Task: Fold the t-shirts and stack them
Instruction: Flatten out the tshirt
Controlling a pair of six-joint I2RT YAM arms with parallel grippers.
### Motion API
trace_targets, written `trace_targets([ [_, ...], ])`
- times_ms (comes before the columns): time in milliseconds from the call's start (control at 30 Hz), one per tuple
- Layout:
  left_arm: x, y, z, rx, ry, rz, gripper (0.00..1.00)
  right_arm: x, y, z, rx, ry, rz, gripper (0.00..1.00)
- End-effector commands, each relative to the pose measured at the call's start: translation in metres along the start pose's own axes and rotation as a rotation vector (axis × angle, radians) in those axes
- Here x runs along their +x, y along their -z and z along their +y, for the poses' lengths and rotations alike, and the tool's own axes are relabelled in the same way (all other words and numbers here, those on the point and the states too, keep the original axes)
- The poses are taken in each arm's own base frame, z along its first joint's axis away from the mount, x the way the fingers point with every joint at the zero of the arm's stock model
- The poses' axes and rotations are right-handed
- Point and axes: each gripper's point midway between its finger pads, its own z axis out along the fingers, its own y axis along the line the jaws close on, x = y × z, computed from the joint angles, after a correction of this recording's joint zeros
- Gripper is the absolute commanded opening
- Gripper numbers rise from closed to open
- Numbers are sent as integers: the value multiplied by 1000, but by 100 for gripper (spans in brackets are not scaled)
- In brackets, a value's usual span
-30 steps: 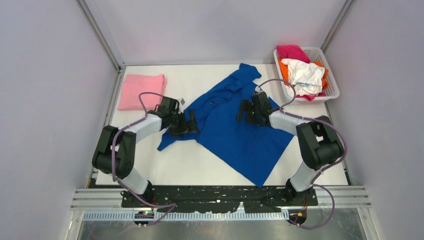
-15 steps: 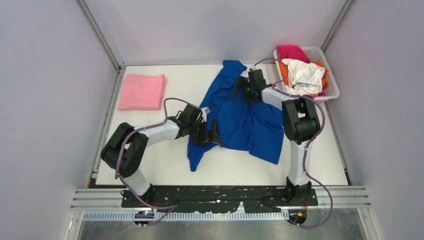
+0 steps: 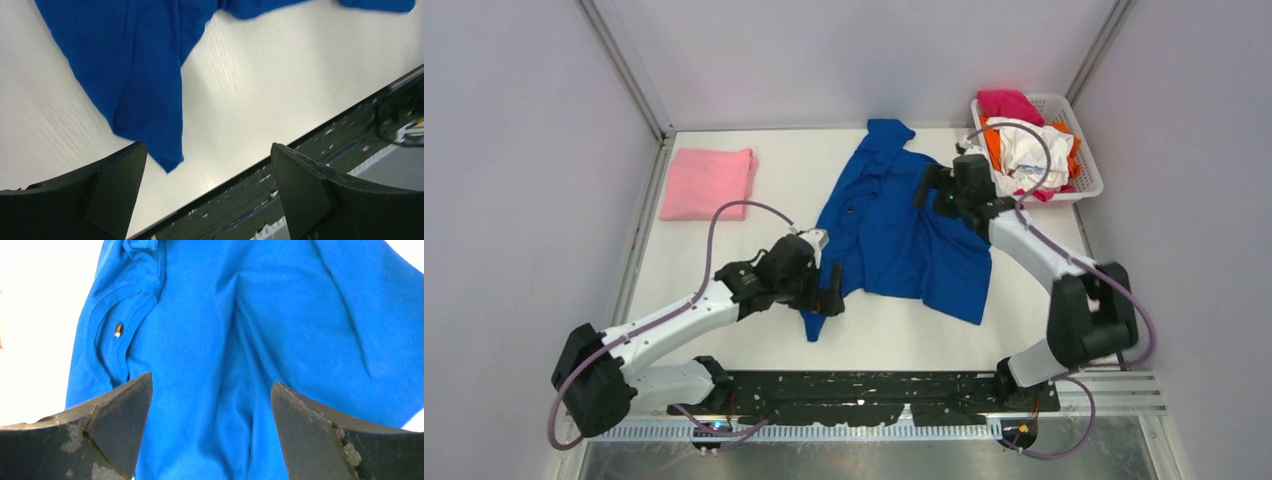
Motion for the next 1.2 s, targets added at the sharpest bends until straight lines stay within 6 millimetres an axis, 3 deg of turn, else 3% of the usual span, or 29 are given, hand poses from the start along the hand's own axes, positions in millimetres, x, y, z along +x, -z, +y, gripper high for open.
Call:
trace_targets([
  [0, 67, 20, 44, -239, -39, 102, 98, 0, 65, -24, 52, -93, -189, 95],
  [33, 76, 21, 42, -236, -42, 108, 95, 26, 66, -40, 83, -103, -161, 95],
  [67, 84, 20, 40, -227, -46, 108, 93, 22, 83, -43, 84, -133, -214, 95],
  [100, 90, 18, 35, -214, -57, 105, 91, 43, 85, -55, 108, -140, -194, 96],
  [133, 95, 16, 31, -207, -66, 102, 89, 41, 98, -58, 108, -159, -232, 95],
  [167, 97, 14, 30, -214, -73, 94, 87, 56, 99, -67, 127, -163, -217, 95],
  [267, 93, 6, 26, -256, -91, 53, 78, 69, 117, -77, 127, -194, -253, 95],
  [433, 88, -13, 24, -316, -100, 55, 59, 72, 135, -86, 140, -207, -306, 95],
  [633, 90, -29, 34, -393, -99, 61, 50, 74, 140, -93, 167, -203, -318, 95],
  [900, 86, -52, 17, -358, -96, 74, 43, 82, 134, -99, 195, -202, -289, 95],
  [1167, 85, -61, 29, -457, -116, 93, 5, 86, 138, -99, 192, -207, -287, 95],
])
